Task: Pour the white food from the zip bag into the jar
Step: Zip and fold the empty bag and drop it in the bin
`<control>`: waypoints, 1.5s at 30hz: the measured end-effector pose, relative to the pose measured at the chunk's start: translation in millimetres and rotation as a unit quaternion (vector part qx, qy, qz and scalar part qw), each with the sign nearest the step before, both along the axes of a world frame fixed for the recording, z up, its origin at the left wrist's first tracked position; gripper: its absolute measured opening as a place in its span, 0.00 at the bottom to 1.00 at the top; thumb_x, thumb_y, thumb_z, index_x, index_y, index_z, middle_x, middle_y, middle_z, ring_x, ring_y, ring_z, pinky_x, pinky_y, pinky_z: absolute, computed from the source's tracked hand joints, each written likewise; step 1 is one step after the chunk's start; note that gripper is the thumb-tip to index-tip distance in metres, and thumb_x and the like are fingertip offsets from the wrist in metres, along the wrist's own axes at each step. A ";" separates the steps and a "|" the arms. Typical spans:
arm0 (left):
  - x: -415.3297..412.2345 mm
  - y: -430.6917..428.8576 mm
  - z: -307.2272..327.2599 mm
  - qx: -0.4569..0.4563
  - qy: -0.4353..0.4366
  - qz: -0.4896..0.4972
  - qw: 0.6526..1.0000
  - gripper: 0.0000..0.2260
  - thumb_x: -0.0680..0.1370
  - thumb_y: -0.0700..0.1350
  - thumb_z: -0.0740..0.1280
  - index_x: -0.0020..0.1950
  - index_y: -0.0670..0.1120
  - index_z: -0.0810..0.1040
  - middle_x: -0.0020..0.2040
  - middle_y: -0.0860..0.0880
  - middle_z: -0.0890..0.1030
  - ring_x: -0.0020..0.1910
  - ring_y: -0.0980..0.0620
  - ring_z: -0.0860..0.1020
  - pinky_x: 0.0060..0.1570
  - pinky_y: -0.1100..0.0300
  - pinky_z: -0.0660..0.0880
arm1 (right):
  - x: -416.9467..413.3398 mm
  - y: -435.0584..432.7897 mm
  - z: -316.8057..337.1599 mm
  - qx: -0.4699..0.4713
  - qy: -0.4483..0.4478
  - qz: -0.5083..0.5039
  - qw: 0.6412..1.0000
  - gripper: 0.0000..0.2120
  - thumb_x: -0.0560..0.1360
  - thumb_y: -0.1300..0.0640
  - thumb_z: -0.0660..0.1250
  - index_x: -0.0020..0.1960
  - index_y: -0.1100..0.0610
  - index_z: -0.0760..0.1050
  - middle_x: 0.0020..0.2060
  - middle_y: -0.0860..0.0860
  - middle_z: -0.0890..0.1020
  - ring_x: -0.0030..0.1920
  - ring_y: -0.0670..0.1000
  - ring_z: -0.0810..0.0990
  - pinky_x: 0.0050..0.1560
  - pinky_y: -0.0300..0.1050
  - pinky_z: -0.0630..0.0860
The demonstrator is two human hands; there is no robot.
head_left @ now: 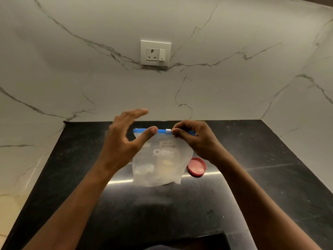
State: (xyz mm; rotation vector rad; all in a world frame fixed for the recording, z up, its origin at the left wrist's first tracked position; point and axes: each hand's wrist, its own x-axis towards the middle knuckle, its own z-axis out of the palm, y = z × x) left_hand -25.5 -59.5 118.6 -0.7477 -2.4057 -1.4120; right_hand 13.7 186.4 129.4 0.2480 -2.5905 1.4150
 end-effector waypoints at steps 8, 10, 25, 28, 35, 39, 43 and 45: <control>-3.0 20.4 37.4 -0.212 0.071 -0.085 0.971 0.13 0.81 0.55 0.68 0.62 0.52 0.85 0.55 0.51 0.88 0.53 0.50 0.85 0.61 0.43 0.79 | 7.7 -11.6 11.9 0.058 0.048 0.011 0.997 0.03 0.82 0.57 0.68 0.51 0.51 0.80 0.44 0.44 0.84 0.47 0.43 0.83 0.48 0.37 0.81; -2.3 16.5 37.5 -0.207 0.079 -0.075 0.972 0.12 0.82 0.53 0.69 0.62 0.51 0.86 0.56 0.50 0.89 0.53 0.50 0.85 0.60 0.45 0.80 | 9.9 -8.7 12.7 0.074 0.053 0.001 0.996 0.04 0.82 0.56 0.68 0.50 0.50 0.80 0.43 0.42 0.82 0.46 0.41 0.82 0.46 0.33 0.79; 0.6 4.7 -1.7 0.143 -0.369 -0.180 0.901 0.21 0.74 0.56 0.77 0.65 0.51 0.81 0.56 0.46 0.89 0.54 0.46 0.88 0.48 0.52 0.86 | 5.7 24.5 20.7 -0.156 -0.019 -0.057 0.986 0.05 0.79 0.53 0.72 0.50 0.55 0.84 0.43 0.52 0.86 0.44 0.49 0.84 0.43 0.43 0.82; 11.5 15.4 -17.2 0.206 -0.377 -0.131 0.894 0.14 0.77 0.50 0.75 0.61 0.46 0.85 0.54 0.43 0.89 0.52 0.41 0.88 0.46 0.50 0.86 | 7.3 29.4 9.5 -0.273 -0.042 -0.114 0.954 0.22 0.72 0.49 0.79 0.64 0.49 0.78 0.54 0.49 0.86 0.53 0.47 0.86 0.45 0.45 0.84; 16.3 16.2 -23.8 0.280 -0.421 -0.148 0.850 0.19 0.78 0.41 0.73 0.69 0.48 0.79 0.61 0.42 0.86 0.58 0.40 0.86 0.48 0.47 0.86 | 44.1 4.7 -57.6 -0.381 -0.241 0.002 0.892 0.25 0.73 0.52 0.79 0.68 0.55 0.78 0.61 0.60 0.85 0.58 0.63 0.86 0.52 0.59 0.84; 11.2 9.3 -22.2 0.283 -0.471 -0.165 0.819 0.25 0.76 0.29 0.69 0.69 0.50 0.77 0.59 0.43 0.87 0.59 0.40 0.86 0.48 0.46 0.86 | 41.3 2.5 -57.1 -0.433 -0.193 -0.015 0.880 0.17 0.79 0.64 0.70 0.68 0.58 0.78 0.61 0.62 0.84 0.59 0.64 0.85 0.54 0.57 0.84; 10.3 7.6 -19.1 0.318 -0.517 -0.181 0.774 0.22 0.74 0.32 0.67 0.66 0.45 0.80 0.57 0.40 0.88 0.51 0.42 0.89 0.43 0.50 0.87 | 39.8 7.6 -49.1 -0.485 -0.199 -0.039 0.850 0.14 0.81 0.67 0.66 0.61 0.55 0.84 0.59 0.60 0.86 0.51 0.58 0.88 0.42 0.49 0.86; 12.2 9.2 -22.0 0.371 -0.538 -0.164 0.739 0.17 0.80 0.31 0.62 0.66 0.42 0.80 0.58 0.38 0.87 0.49 0.44 0.89 0.42 0.52 0.87 | 40.4 7.9 -47.4 -0.531 -0.201 -0.084 0.819 0.15 0.83 0.63 0.63 0.52 0.53 0.88 0.53 0.59 0.87 0.39 0.52 0.87 0.32 0.41 0.83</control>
